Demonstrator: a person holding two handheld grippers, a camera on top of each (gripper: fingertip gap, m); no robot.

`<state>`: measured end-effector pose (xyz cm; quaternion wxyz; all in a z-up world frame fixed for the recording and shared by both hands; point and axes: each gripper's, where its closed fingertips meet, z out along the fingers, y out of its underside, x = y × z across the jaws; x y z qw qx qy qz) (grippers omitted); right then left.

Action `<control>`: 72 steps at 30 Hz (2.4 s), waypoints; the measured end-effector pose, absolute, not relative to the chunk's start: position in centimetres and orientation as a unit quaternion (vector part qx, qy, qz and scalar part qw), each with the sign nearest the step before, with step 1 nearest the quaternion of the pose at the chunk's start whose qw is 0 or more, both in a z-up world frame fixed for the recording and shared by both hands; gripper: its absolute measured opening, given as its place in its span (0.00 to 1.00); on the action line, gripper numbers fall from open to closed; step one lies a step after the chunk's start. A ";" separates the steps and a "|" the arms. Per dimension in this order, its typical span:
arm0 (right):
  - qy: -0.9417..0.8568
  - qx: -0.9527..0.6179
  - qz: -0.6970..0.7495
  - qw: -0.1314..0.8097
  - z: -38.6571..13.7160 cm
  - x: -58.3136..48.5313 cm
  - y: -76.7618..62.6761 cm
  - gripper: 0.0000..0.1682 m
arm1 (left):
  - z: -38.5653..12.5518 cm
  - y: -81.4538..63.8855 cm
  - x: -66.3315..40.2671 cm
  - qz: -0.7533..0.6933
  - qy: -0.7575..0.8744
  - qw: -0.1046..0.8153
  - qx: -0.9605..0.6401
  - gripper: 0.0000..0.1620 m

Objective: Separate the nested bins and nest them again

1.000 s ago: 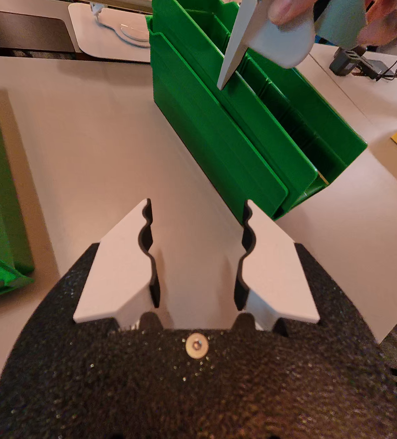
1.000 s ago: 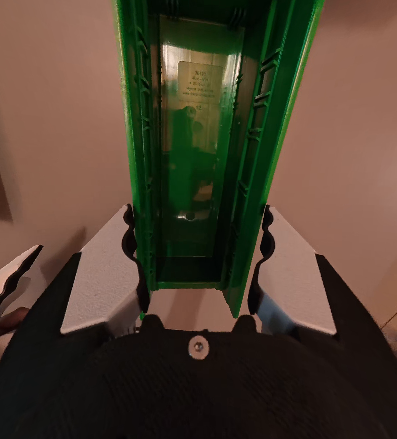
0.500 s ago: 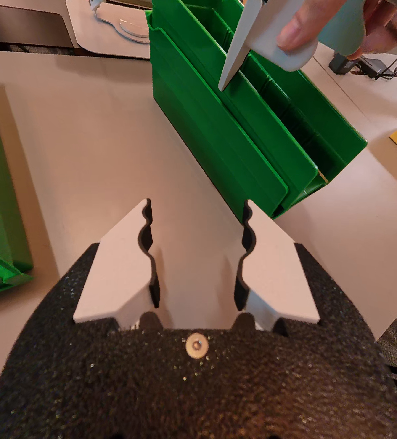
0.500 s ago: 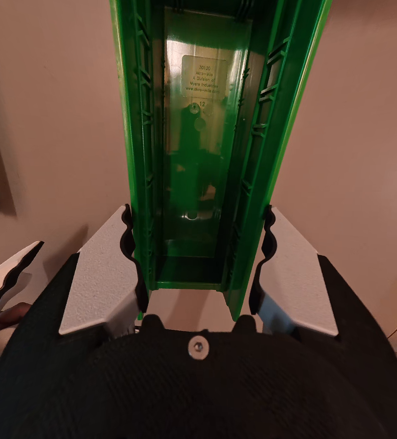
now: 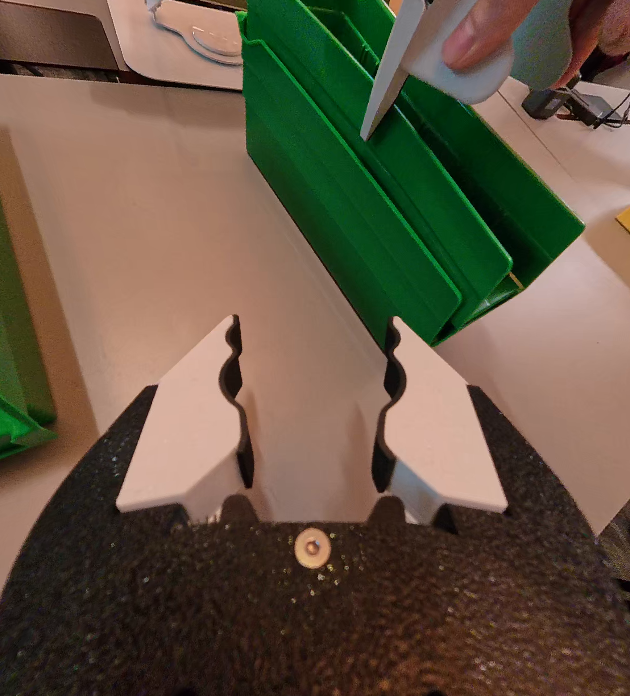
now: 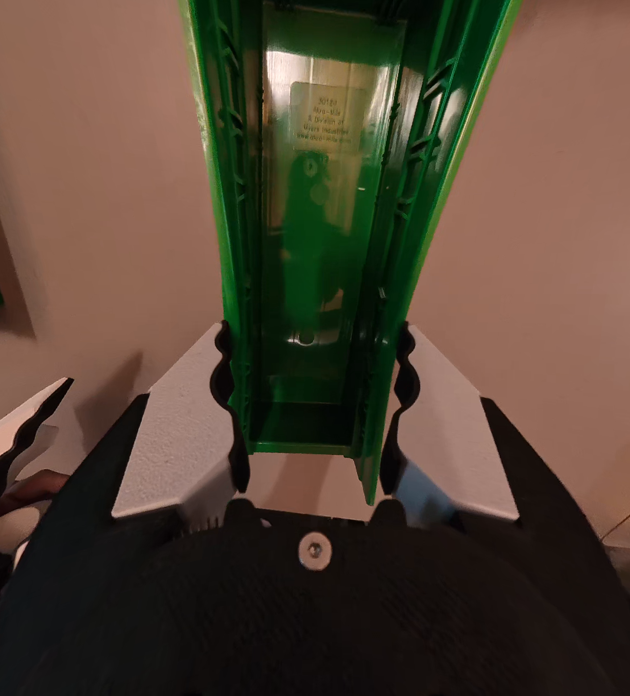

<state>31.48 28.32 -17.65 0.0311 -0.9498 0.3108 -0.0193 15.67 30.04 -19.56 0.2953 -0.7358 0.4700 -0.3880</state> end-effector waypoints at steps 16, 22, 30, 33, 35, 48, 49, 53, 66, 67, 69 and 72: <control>0.339 -0.937 0.020 0.082 -14.2 31.3 30.3 0.43 | -19.2 30.0 15.5 -0.394 0.467 0.297 -0.734 0.46; 0.329 -0.939 0.013 0.098 -13.5 31.7 30.5 0.42 | -19.2 30.1 15.4 -0.387 0.472 0.299 -0.734 0.46; 0.288 -0.952 -0.055 0.082 -13.6 33.2 29.4 0.43 | -18.8 29.9 15.7 -0.392 0.471 0.299 -0.732 0.46; 0.297 -0.950 -0.044 0.089 -13.5 33.3 29.3 0.42 | -18.9 29.7 15.7 -0.388 0.476 0.301 -0.729 0.46; 0.305 -0.947 -0.036 0.095 -13.4 33.2 29.5 0.42 | -19.0 29.6 15.8 -0.389 0.475 0.298 -0.731 0.46; 0.320 -0.940 -0.024 0.117 -14.2 33.3 30.1 0.42 | -19.0 30.2 15.2 -0.390 0.469 0.298 -0.734 0.46; 0.327 -0.937 -0.021 0.125 -14.1 33.3 30.3 0.42 | -19.0 30.3 15.2 -0.389 0.469 0.299 -0.734 0.46; 0.333 -0.933 -0.008 0.137 -13.3 33.4 30.8 0.42 | -19.2 30.3 15.2 -0.388 0.471 0.298 -0.734 0.46; 0.310 -0.936 -0.060 0.157 -9.9 34.8 31.3 0.42 | -19.1 29.7 15.7 -0.376 0.485 0.303 -0.729 0.46; 0.310 -0.936 -0.062 0.152 -9.9 34.8 31.0 0.42 | -19.1 29.7 15.9 -0.381 0.480 0.301 -0.731 0.46; 0.326 -0.935 -0.061 0.128 -11.1 34.8 29.8 0.42 | -19.1 29.3 16.2 -0.390 0.477 0.290 -0.733 0.46; 0.318 -0.937 -0.056 0.130 -12.2 34.8 29.6 0.43 | -19.0 29.0 16.4 -0.387 0.481 0.299 -0.727 0.45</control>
